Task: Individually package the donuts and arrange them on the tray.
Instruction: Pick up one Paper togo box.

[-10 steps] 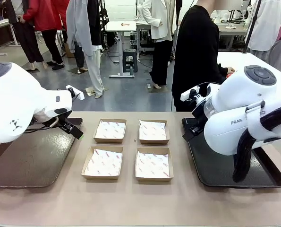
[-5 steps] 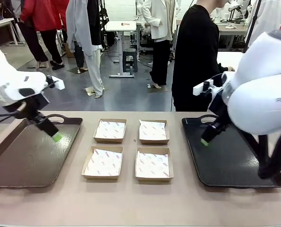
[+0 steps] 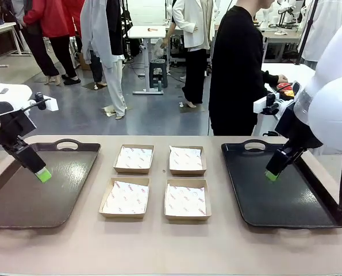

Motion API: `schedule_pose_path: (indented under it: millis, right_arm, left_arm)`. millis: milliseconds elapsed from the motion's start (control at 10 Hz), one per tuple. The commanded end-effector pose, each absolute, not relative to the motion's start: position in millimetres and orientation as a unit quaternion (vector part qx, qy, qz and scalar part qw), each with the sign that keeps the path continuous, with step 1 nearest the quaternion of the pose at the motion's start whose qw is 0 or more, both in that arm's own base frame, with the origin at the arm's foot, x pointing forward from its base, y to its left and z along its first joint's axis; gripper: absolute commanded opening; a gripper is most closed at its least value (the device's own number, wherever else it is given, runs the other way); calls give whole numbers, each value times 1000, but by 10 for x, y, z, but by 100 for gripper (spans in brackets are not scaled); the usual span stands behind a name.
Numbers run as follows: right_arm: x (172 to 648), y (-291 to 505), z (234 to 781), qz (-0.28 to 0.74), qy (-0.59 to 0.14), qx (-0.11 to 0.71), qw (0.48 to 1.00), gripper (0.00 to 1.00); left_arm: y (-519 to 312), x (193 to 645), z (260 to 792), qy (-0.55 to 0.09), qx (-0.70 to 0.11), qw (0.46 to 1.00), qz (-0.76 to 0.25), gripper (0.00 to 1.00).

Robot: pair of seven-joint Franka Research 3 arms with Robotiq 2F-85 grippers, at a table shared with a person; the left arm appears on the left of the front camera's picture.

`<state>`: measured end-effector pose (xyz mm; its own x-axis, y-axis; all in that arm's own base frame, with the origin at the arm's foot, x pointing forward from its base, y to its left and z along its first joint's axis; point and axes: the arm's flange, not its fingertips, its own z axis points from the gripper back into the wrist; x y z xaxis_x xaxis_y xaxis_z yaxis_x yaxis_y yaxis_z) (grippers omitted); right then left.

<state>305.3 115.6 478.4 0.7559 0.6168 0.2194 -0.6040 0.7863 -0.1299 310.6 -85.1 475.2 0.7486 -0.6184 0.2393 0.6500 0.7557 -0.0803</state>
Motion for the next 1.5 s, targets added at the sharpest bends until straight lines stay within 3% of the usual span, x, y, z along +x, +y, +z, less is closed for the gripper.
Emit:
schedule_pose_path:
  millis: [0,200,400,900,1400]
  right_arm:
    - [3147,906,4910,281,-124,147,940,100]
    - [3147,266,5075,174,-133,405,887,100]
    - [3207,-297,4954,97,-134,511,843,100]
    - [3172,-1152,4421,-8,-94,564,820,100]
    - [3126,-1371,4070,4,-104,585,804,100]
  left_arm:
    - [-713,3289,4820,-124,-197,921,-312,100]
    - [-403,3314,5003,-114,-408,869,-255,100]
    - [-21,3451,5010,-84,-528,818,-212,100]
    - [887,3574,4443,-45,-590,802,-85,100]
    - [1275,3518,4222,-61,-583,809,-43,100]
